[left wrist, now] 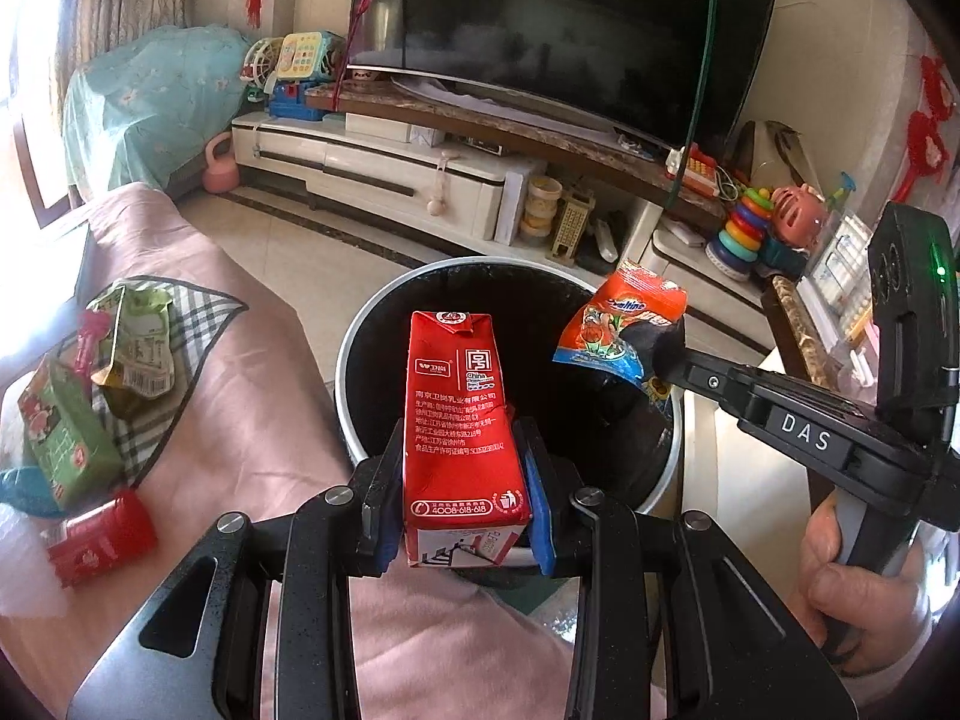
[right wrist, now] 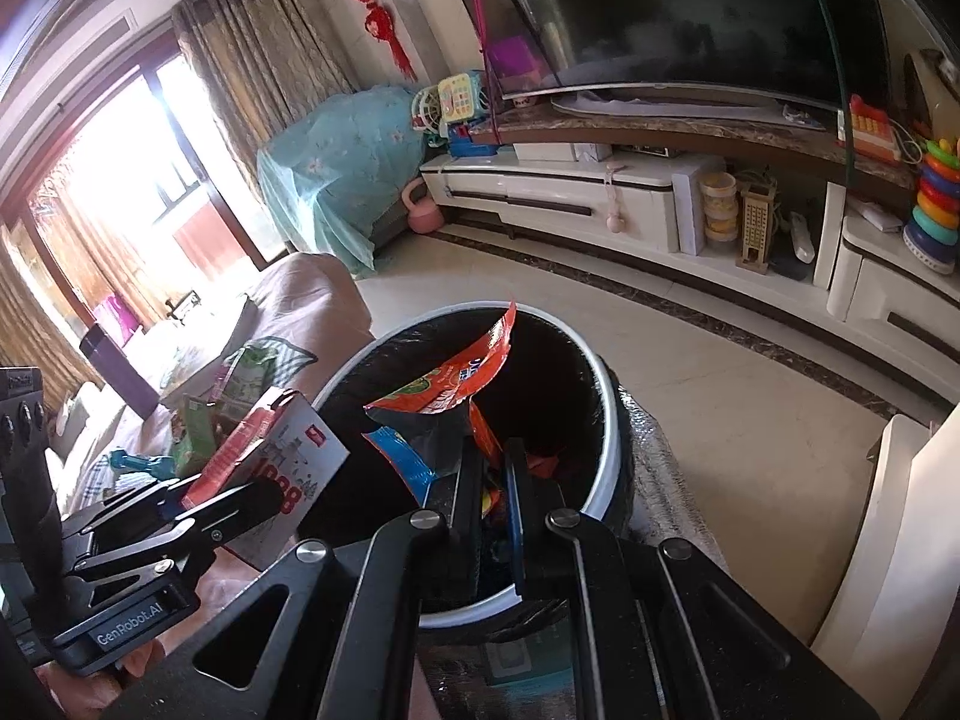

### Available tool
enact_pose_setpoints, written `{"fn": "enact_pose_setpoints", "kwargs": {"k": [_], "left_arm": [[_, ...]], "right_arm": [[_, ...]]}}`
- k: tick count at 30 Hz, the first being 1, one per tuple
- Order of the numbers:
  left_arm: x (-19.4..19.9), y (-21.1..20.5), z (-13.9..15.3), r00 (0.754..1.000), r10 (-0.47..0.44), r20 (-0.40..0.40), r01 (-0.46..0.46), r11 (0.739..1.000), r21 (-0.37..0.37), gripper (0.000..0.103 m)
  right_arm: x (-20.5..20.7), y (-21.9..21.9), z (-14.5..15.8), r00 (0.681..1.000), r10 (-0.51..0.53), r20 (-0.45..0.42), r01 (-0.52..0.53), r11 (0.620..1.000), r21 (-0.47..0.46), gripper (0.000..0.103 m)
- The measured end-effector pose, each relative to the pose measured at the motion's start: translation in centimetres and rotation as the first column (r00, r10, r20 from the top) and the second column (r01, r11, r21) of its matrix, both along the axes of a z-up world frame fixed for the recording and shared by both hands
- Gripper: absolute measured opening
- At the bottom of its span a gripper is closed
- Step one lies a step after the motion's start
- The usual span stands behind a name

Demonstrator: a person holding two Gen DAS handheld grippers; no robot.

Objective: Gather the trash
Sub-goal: 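Open both tools over the black bin to drop the carton and wrapper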

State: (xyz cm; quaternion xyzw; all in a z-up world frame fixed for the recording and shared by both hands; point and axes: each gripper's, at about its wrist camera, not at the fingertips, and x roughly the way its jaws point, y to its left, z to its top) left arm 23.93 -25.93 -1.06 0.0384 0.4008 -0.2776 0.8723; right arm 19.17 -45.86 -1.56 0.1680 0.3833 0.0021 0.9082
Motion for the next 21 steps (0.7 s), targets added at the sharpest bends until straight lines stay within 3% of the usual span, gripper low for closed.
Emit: {"fn": "enact_pose_setpoints", "kwargs": {"k": [3, 6, 7, 8, 12, 15, 17, 21], "left_arm": [[0.6, -0.2, -0.4, 1.0, 0.007, -0.018, -0.007, 1.0, 0.012, 0.033], [0.8, 0.2, -0.6, 0.999, 0.022, -0.032, -0.022, 1.0, 0.008, 0.063], [0.7, 0.5, -0.6, 0.999, 0.032, -0.025, -0.032, 0.999, 0.002, 0.067], [0.5, 0.8, -0.5, 0.999, 0.039, -0.02, -0.039, 0.999, -0.003, 0.068], [-0.2, 2.1, -0.3, 0.998, 0.06, -0.02, -0.06, 0.998, -0.017, 0.069], [-1.3, 3.5, -0.5, 0.996, 0.085, -0.018, -0.086, 0.996, -0.023, 0.076], [-2.3, 4.8, -0.7, 0.995, 0.101, -0.018, -0.101, 0.995, -0.025, 0.077], [-4.6, 7.8, -1.3, 0.989, 0.144, -0.025, -0.144, 0.989, -0.026, 0.078]], "right_arm": [[0.8, -0.4, -0.4, 1.0, 0.003, -0.026, -0.003, 1.0, 0.002, 0.012], [1.2, -0.5, -0.9, 0.999, -0.001, -0.049, 0.001, 1.0, 0.001, 0.029], [1.1, -0.6, -0.9, 0.999, -0.005, -0.046, 0.005, 1.0, 0.005, 0.038], [1.0, -0.7, -0.9, 0.999, -0.006, -0.042, 0.006, 1.0, 0.011, 0.043], [0.0, -0.6, -0.5, 1.0, -0.019, -0.024, 0.02, 1.0, 0.02, 0.045], [-0.9, 0.0, 0.0, 1.0, -0.021, 0.003, 0.021, 0.999, 0.035, 0.057], [-1.8, 0.8, 0.3, 0.999, -0.019, 0.029, 0.017, 0.999, 0.045, 0.075], [-3.3, 2.9, 0.4, 0.999, -0.005, 0.053, 0.002, 0.998, 0.06, 0.088]]}}
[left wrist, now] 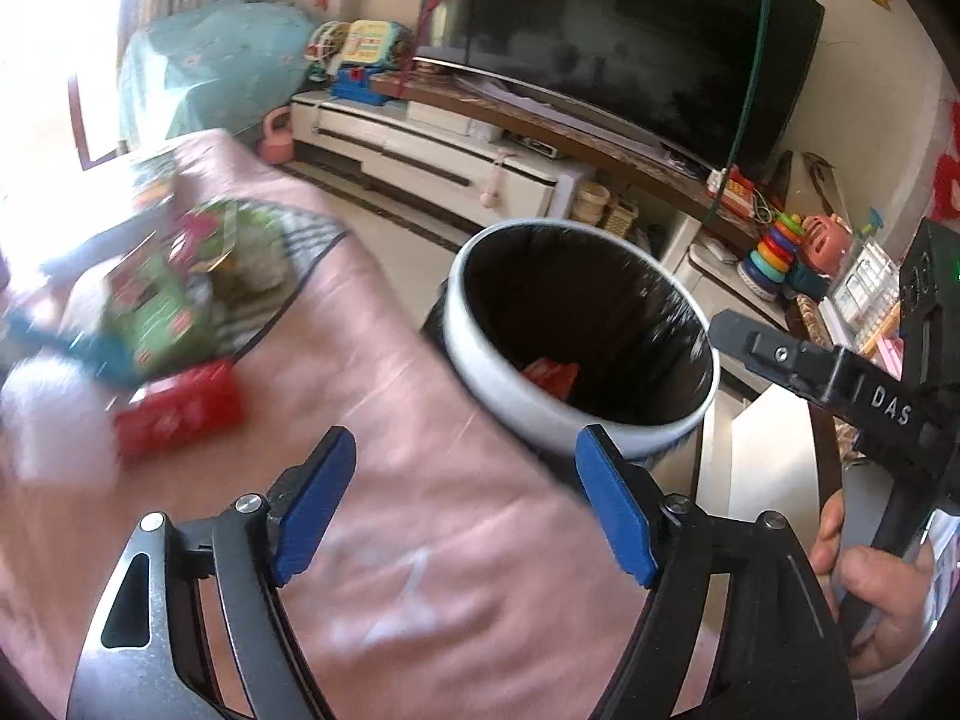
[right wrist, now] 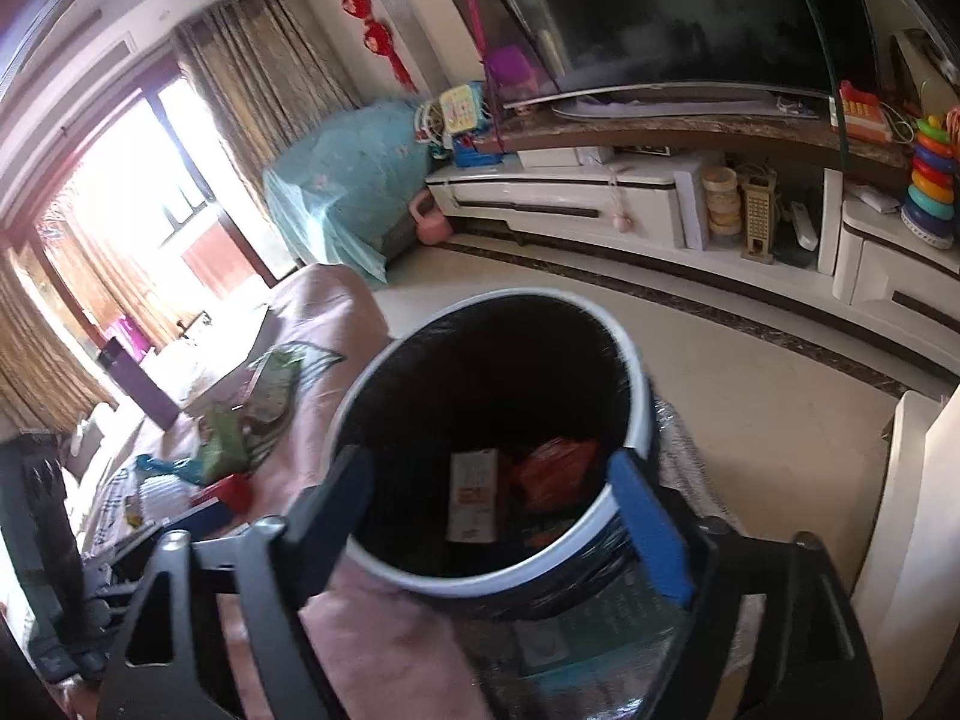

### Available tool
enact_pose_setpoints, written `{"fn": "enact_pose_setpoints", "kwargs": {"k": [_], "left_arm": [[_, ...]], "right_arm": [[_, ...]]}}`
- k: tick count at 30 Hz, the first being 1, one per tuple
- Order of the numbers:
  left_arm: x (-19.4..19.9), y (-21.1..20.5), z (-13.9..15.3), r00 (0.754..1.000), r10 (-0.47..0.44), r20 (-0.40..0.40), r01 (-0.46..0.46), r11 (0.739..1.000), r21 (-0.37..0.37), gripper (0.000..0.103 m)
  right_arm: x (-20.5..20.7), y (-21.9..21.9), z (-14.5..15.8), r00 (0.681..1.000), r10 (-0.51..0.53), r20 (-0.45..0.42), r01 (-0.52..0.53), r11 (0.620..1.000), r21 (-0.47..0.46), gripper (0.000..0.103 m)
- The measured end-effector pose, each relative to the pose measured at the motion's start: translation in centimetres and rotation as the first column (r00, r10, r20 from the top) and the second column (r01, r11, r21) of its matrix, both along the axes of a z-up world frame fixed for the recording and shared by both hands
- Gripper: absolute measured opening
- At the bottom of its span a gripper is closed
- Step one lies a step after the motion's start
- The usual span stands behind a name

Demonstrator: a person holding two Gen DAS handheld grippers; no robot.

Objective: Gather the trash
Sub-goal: 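Move both tools back over the table toward the remaining trash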

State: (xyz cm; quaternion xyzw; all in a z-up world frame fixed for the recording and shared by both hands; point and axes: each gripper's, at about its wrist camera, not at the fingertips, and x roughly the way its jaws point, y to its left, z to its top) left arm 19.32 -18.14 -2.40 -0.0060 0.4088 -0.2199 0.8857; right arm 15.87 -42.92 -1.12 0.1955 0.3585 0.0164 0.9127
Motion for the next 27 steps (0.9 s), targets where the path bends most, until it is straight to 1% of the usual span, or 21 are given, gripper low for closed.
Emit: {"fn": "enact_pose_setpoints", "kwargs": {"k": [3, 7, 12, 18, 21, 25, 27], "left_arm": [[-1.5, 2.6, -0.4, 0.999, 0.035, -0.009, -0.035, 0.999, -0.009, 0.079], [-3.4, 6.2, -0.9, 0.995, 0.095, -0.012, -0.095, 0.995, -0.008, 0.079], [-5.4, 10.8, -1.3, 0.984, 0.177, -0.01, -0.177, 0.984, -0.005, 0.08], [-7.5, 16.2, -2.0, 0.96, 0.281, -0.012, -0.281, 0.96, -0.012, 0.08], [-8.2, 18.6, -2.2, 0.946, 0.322, -0.022, -0.323, 0.946, -0.026, 0.08], [-8.9, 21.1, -2.4, 0.931, 0.365, -0.014, -0.365, 0.931, -0.023, 0.08], [-9.1, 22.4, -2.5, 0.921, 0.389, -0.008, -0.389, 0.921, -0.015, 0.08]], "right_arm": [[-1.1, 2.0, -0.2, 1.0, 0.021, 0.01, -0.022, 0.999, 0.028, 0.088], [-2.1, 4.7, -0.4, 0.998, 0.061, 0.011, -0.062, 0.997, 0.052, 0.092], [-2.7, 8.5, -0.8, 0.992, 0.124, 0.009, -0.124, 0.991, 0.053, 0.093], [-3.1, 12.8, -1.7, 0.983, 0.186, 0.014, -0.186, 0.981, 0.054, 0.093], [-3.6, 15.3, -2.0, 0.974, 0.227, 0.025, -0.227, 0.973, 0.035, 0.093], [-3.9, 18.8, -1.9, 0.949, 0.31, 0.055, -0.311, 0.95, 0.008, 0.093], [-3.7, 20.0, -1.9, 0.939, 0.341, 0.044, -0.341, 0.94, -0.003, 0.093]]}}
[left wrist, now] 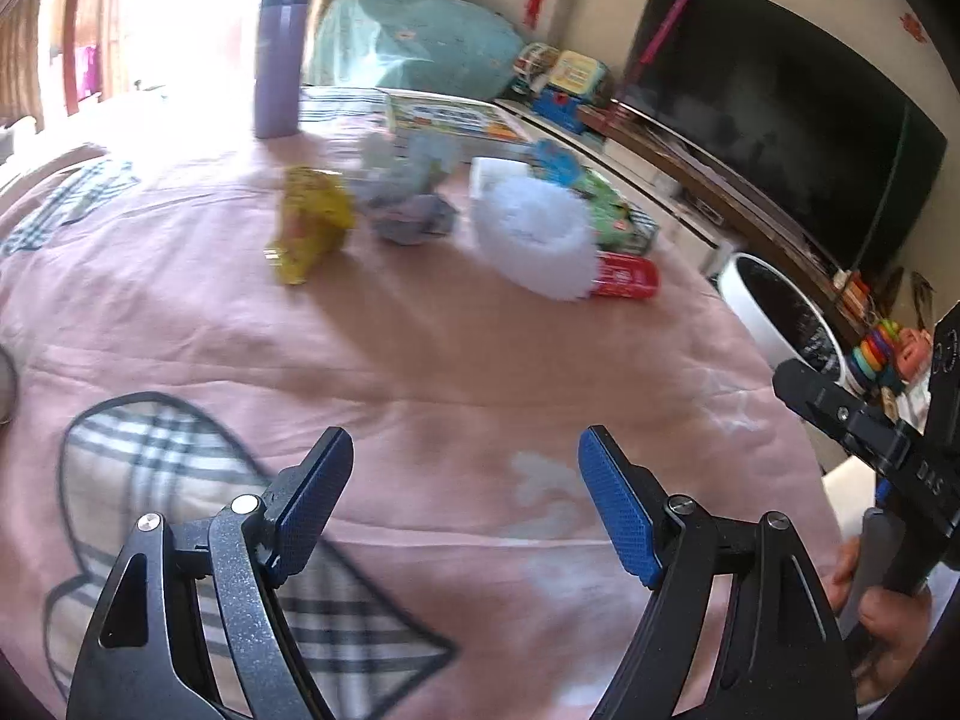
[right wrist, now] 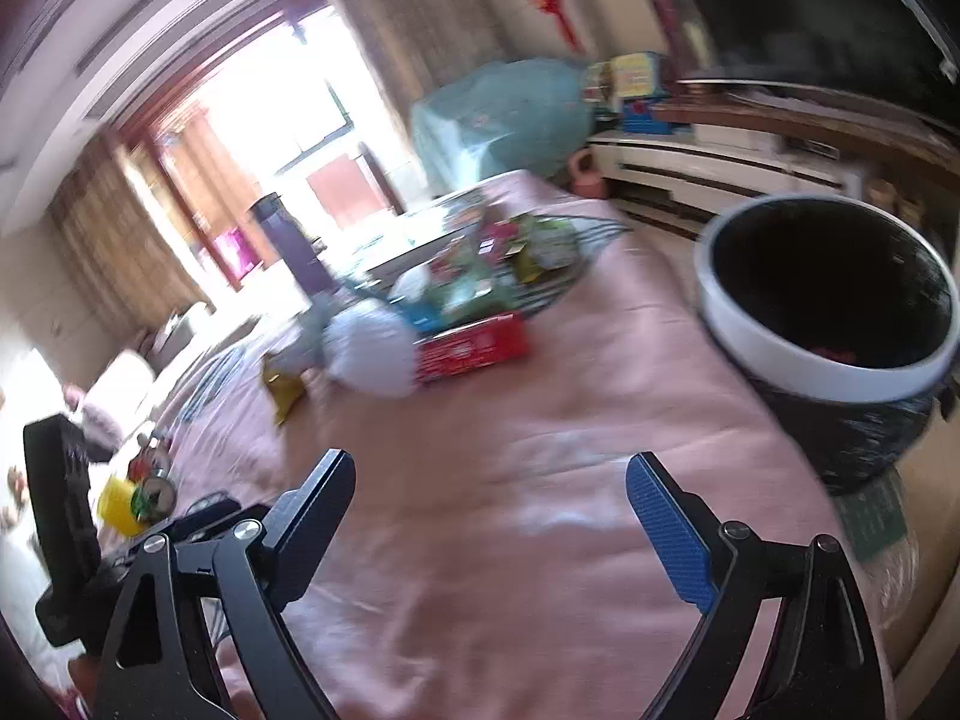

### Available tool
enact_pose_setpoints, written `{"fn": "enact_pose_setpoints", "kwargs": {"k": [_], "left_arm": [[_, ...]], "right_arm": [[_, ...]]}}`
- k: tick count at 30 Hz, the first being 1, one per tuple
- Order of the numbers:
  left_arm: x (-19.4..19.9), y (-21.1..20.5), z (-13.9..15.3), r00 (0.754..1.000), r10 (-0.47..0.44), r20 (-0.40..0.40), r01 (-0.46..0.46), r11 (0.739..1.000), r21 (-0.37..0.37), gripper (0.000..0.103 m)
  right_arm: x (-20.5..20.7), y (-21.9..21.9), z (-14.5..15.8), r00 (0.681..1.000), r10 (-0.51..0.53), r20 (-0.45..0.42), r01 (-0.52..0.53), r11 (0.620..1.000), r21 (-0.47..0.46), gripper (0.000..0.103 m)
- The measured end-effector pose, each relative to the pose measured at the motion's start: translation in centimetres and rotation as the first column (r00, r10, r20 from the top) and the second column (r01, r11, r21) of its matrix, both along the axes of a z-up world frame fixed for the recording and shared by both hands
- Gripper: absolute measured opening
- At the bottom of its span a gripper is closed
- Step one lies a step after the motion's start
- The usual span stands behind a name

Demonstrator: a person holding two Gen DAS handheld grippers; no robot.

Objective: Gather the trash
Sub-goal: 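Move both tools back over the table toward the remaining trash, then grasp the yellow snack bag with the left tool while the right tool grasps the white mesh foam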

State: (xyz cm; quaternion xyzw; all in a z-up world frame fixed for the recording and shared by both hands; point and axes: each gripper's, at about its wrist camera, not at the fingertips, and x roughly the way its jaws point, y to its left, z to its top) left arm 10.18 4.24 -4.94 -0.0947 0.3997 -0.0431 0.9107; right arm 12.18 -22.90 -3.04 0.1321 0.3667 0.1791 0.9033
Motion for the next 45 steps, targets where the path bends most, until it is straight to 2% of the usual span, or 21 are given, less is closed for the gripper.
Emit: {"fn": "enact_pose_setpoints", "kwargs": {"k": [3, 8, 16, 23, 27, 30, 33, 37, 38, 39, 40, 41, 42, 43, 45], "left_arm": [[0.2, 1.6, -0.2, 0.999, 0.033, -0.002, -0.033, 0.999, -0.002, 0.08], [0.1, 3.7, -0.6, 0.998, 0.07, -0.007, -0.07, 0.997, -0.019, 0.08], [0.9, 4.7, -0.9, 0.996, 0.087, -0.015, -0.087, 0.996, 0.007, 0.08], [4.0, 5.8, -0.1, 0.996, 0.084, 0.004, -0.084, 0.995, 0.054, 0.08], [6.7, 6.7, 0.0, 0.997, 0.07, -0.01, -0.07, 0.997, 0.037, 0.08], [8.5, 6.8, -0.1, 0.997, 0.073, -0.011, -0.073, 0.995, 0.065, 0.08], [10.1, 7.3, -0.2, 0.996, 0.084, -0.011, -0.083, 0.994, 0.074, 0.08], [11.6, 7.8, -0.5, 0.994, 0.113, -0.004, -0.112, 0.99, 0.091, 0.079], [12.0, 7.9, -0.6, 0.994, 0.114, -0.004, -0.113, 0.99, 0.088, 0.077], [12.3, 8.0, -0.7, 0.994, 0.113, -0.004, -0.112, 0.99, 0.085, 0.066], [12.6, 8.0, -0.9, 0.994, 0.107, -0.01, -0.105, 0.991, 0.084, 0.049], [12.9, 7.9, -1.2, 0.995, 0.093, -0.025, -0.09, 0.992, 0.083, 0.039], [13.1, 7.8, -1.4, 0.996, 0.077, -0.041, -0.074, 0.994, 0.075, 0.017], [13.1, 7.7, -1.6, 0.997, 0.066, -0.05, -0.063, 0.996, 0.067, 0.009], [12.6, 7.6, -1.7, 0.997, 0.057, -0.046, -0.055, 0.997, 0.06, 0.009]], "right_arm": [[0.5, 1.8, -0.3, 0.999, 0.043, -0.023, -0.044, 0.999, -0.017, 0.093], [0.8, 4.0, -0.8, 0.998, 0.052, -0.021, -0.053, 0.998, -0.035, 0.093], [2.0, 5.7, -0.9, 0.997, 0.075, -0.014, -0.075, 0.997, -0.034, 0.093], [4.3, 7.7, 0.5, 0.995, 0.094, 0.029, -0.092, 0.994, -0.053, 0.093], [5.8, 8.9, 0.5, 0.994, 0.108, 0.031, -0.105, 0.991, -0.078, 0.092], [6.8, 9.2, 0.5, 0.993, 0.11, 0.039, -0.107, 0.991, -0.078, 0.091], [7.6, 9.5, 0.2, 0.993, 0.11, 0.034, -0.107, 0.99, -0.088, 0.087], [8.7, 9.7, -0.7, 0.993, 0.117, 0.005, -0.116, 0.989, -0.089, 0.07], [8.9, 9.8, -1.0, 0.993, 0.12, -0.002, -0.12, 0.989, -0.087, 0.062], [9.0, 9.8, -1.2, 0.992, 0.123, -0.009, -0.123, 0.989, -0.083, 0.057], [9.0, 9.7, -1.4, 0.992, 0.125, -0.016, -0.126, 0.989, -0.078, 0.041], [9.0, 9.7, -1.5, 0.992, 0.128, -0.022, -0.129, 0.989, -0.071, 0.03], [8.8, 9.6, -1.5, 0.991, 0.129, -0.02, -0.13, 0.989, -0.066, 0.028], [8.6, 9.6, -1.3, 0.991, 0.13, -0.01, -0.131, 0.989, -0.065, 0.025], [8.0, 9.6, -1.0, 0.99, 0.139, 0.0, -0.139, 0.989, -0.061, 0.019]]}}
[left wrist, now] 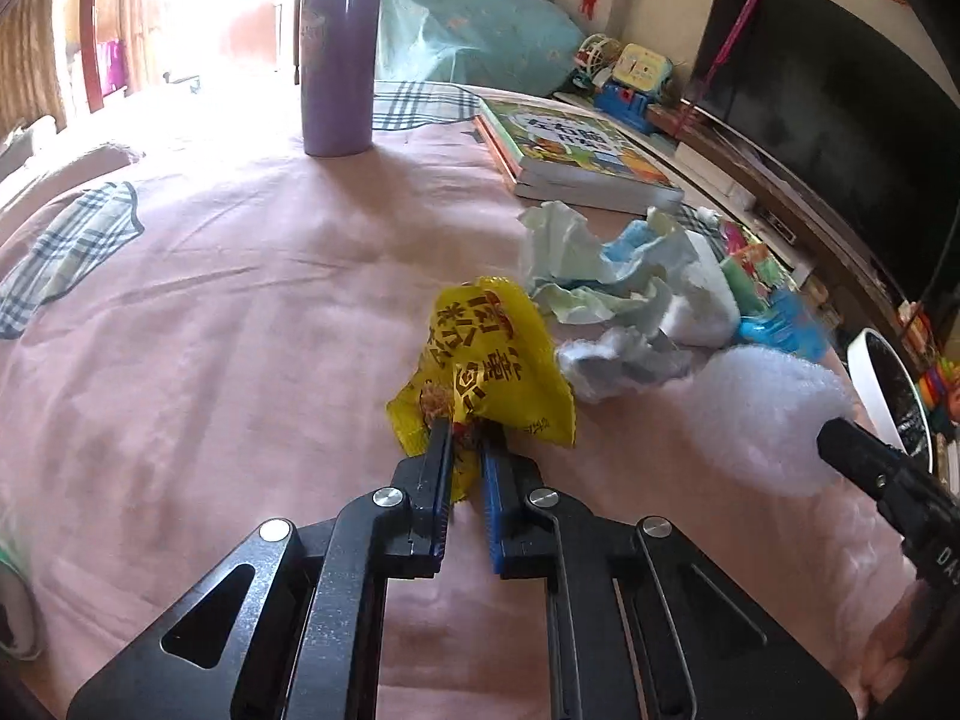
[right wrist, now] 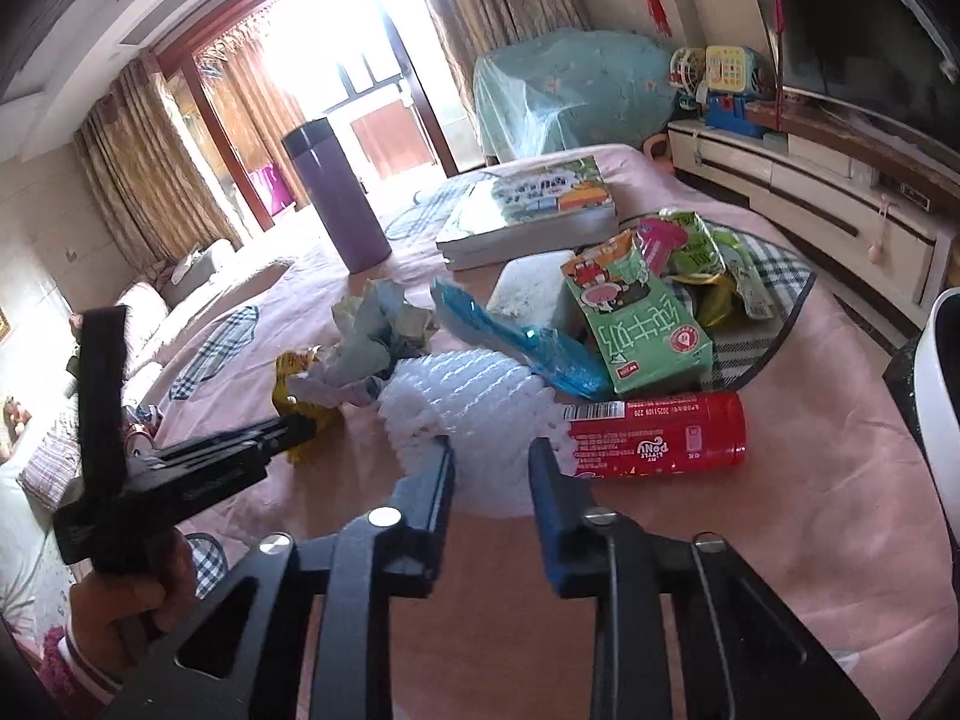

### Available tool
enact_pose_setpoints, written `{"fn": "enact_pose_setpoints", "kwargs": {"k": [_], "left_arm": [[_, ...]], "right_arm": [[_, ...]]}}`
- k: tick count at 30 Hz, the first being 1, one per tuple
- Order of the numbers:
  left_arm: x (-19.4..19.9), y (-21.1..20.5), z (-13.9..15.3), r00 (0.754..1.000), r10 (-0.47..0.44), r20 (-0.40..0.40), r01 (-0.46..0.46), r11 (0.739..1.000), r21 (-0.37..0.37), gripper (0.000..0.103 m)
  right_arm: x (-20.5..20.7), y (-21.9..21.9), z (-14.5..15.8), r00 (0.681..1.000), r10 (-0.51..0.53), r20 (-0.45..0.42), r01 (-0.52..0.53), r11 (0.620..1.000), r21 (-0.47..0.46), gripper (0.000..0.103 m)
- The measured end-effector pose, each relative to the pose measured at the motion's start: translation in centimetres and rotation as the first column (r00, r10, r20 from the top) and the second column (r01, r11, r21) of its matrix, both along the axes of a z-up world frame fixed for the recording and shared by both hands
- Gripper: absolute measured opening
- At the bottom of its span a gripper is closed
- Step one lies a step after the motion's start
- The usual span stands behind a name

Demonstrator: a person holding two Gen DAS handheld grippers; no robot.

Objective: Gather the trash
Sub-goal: 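Grasp the yellow snack bag with the left tool while the right tool grasps the white mesh foam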

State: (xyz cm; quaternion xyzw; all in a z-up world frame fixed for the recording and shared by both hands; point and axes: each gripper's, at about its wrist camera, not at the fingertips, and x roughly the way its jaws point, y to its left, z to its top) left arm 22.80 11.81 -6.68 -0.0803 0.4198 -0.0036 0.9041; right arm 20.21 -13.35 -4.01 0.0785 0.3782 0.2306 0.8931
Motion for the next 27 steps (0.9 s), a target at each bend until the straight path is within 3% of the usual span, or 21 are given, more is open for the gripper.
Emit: {"fn": "enact_pose_setpoints", "kwargs": {"k": [12, 27], "left_arm": [[-7.9, -3.2, 2.1, 0.996, -0.069, 0.054, 0.071, 0.997, -0.04, 0.009], [-9.9, -15.1, 3.7, 0.947, -0.312, 0.079, 0.315, 0.948, -0.035, 0.009]], "right_arm": [[-4.5, -3.4, 1.6, 1.0, 0.01, 0.004, -0.01, 0.999, 0.048, 0.015], [-8.2, -14.6, 1.7, 0.976, -0.22, -0.002, 0.219, 0.972, 0.082, 0.015]]}}
